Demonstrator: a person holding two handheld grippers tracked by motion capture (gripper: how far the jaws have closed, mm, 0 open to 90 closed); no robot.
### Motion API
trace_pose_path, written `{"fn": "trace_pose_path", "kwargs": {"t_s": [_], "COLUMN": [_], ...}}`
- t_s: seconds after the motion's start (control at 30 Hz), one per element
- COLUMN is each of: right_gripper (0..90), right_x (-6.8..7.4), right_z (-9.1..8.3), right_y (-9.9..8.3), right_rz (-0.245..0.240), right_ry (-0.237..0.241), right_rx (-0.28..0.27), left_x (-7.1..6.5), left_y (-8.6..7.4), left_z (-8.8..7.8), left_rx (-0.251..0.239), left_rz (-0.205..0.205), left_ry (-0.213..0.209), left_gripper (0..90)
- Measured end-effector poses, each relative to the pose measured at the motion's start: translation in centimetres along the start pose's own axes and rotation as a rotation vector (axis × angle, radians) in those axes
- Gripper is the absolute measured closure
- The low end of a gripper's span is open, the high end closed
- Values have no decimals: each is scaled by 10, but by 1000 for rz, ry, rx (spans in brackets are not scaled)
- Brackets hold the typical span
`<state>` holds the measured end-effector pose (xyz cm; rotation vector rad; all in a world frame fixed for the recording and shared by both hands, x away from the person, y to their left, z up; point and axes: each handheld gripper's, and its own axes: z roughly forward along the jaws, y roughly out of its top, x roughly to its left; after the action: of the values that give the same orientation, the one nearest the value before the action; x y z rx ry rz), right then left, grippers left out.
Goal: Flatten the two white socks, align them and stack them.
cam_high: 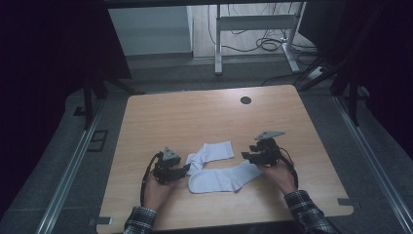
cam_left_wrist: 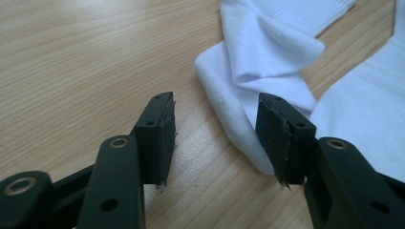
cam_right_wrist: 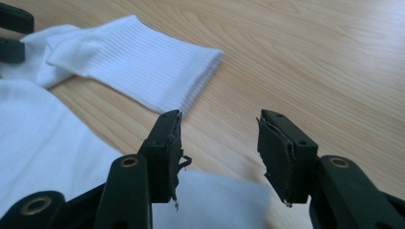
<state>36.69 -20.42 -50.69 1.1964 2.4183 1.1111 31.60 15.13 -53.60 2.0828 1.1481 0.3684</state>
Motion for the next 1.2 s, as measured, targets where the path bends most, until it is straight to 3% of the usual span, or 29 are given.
{"fn": "trace_pose_path", "kwargs": {"t_s": [0.37, 0.47, 0.5, 0.57, 0.67, 0.73, 0.9, 1.03, 1.2], "right_gripper": [537, 594, 673, 778, 818, 821, 815, 811, 813], "right_x": [23, 24, 24, 24, 24, 22, 6, -9, -18], "right_z": [46, 55, 56, 55, 51, 48, 31, 18, 9], "right_y": [18, 16, 14, 15, 15, 15, 12, 7, 6], "right_rz": [-3, -17, -17, -12, -40, -48, -36, -5, 28], "right_ry": [3, -10, 1, 17, -10, -24, -52, -49, -42], "right_rx": [37, 65, 53, 61, 76, 86, 72, 56, 36], "left_x": [2, 3, 3, 4, 5, 5, 12, 15, 12], "left_y": [-3, -3, -3, -3, -2, 0, 4, 6, 14], "left_z": [4, 3, 3, 3, 3, 2, -5, -7, -7], "left_rx": [7, 3, 2, 3, 7, 7, -40, -67, -82], "left_rz": [5, 8, 7, 2, -12, 12, -16, -42, -22], "left_ry": [24, 24, 21, 7, -5, 32, 59, 48, 56], "left_gripper": [507, 554, 580, 680, 798, 832, 838, 833, 833]}}
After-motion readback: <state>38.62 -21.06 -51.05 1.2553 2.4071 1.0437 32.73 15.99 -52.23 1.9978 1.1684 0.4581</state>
